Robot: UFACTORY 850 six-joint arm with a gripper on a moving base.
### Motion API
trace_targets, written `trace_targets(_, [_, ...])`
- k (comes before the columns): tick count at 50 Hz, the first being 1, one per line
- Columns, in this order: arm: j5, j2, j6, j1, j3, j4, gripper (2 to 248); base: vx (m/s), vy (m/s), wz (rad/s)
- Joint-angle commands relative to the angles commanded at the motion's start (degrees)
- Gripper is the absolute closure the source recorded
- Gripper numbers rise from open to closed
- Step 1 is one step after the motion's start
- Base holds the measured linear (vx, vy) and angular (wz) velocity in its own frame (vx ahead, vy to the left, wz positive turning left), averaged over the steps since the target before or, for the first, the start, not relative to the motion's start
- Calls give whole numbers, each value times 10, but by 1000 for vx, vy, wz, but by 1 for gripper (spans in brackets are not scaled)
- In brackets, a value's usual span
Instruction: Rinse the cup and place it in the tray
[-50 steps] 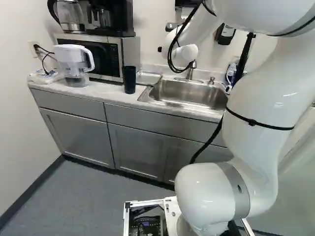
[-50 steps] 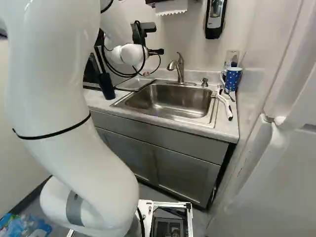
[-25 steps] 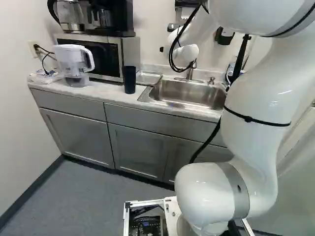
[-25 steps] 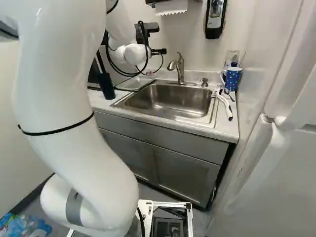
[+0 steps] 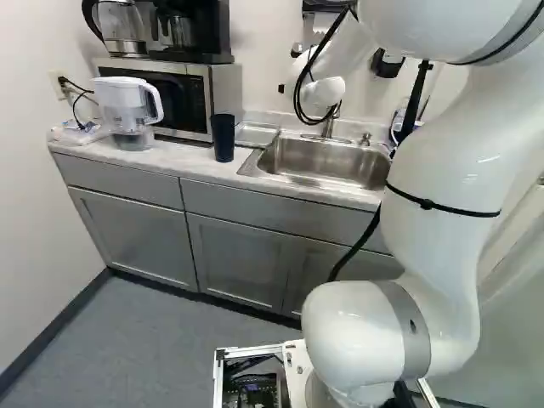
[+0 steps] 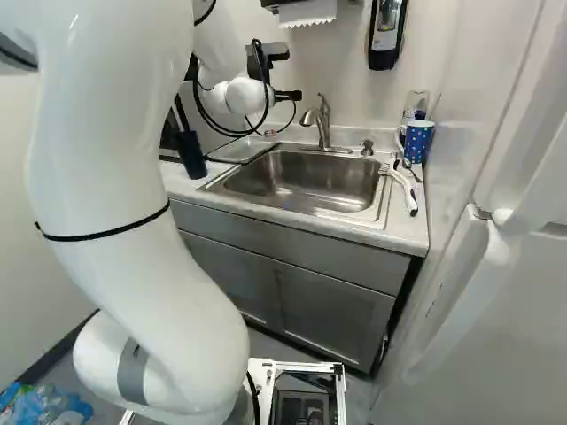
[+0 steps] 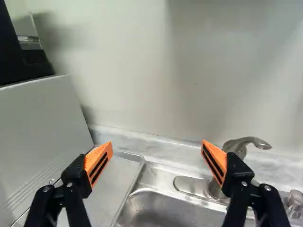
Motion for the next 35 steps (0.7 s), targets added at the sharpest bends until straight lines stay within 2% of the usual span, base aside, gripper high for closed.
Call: trace_targets(35, [-32, -4, 0, -23, -4, 0, 3, 0, 0, 0])
